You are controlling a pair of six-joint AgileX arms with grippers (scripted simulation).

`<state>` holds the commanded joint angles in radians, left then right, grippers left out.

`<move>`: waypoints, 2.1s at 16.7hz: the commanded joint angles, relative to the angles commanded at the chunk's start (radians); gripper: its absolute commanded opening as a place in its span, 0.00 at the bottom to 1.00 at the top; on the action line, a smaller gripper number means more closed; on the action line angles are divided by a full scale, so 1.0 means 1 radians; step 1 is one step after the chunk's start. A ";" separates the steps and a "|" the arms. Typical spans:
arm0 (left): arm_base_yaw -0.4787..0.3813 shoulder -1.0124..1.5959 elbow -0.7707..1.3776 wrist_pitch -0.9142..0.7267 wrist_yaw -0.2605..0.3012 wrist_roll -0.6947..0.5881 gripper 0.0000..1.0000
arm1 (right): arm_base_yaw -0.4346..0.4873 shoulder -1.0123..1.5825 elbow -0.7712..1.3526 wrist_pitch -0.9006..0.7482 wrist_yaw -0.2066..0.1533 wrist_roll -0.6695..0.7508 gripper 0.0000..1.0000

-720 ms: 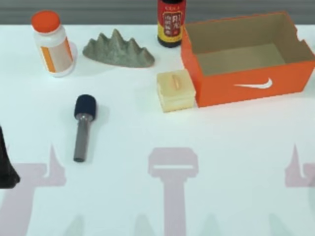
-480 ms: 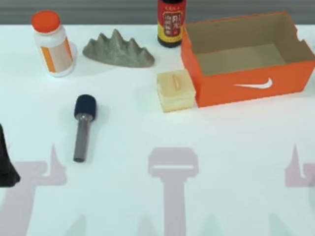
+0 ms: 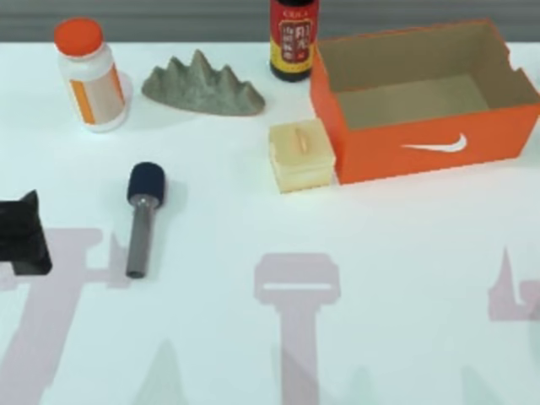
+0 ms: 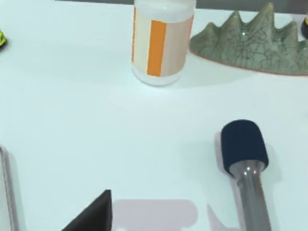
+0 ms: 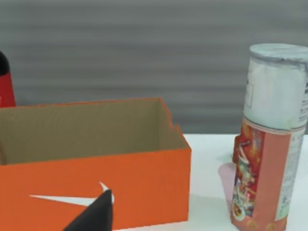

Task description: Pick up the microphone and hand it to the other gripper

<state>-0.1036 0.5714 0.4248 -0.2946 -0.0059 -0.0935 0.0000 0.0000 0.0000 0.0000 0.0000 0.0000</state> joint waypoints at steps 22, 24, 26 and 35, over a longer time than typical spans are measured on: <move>-0.204 1.276 0.844 -0.598 -0.012 -0.183 1.00 | 0.000 0.000 0.000 0.000 0.000 0.000 1.00; -0.205 1.288 0.837 -0.582 -0.012 -0.181 1.00 | 0.000 0.000 0.000 0.000 0.000 0.000 1.00; -0.205 1.326 0.815 -0.525 -0.012 -0.179 1.00 | 0.000 0.000 0.000 0.000 0.000 0.000 1.00; -0.203 1.499 0.714 -0.246 -0.010 -0.174 1.00 | 0.000 0.000 0.000 0.000 0.000 0.000 1.00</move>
<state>-0.3061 2.0707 1.1386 -0.5406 -0.0159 -0.2675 0.0000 0.0000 0.0000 0.0000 0.0000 0.0000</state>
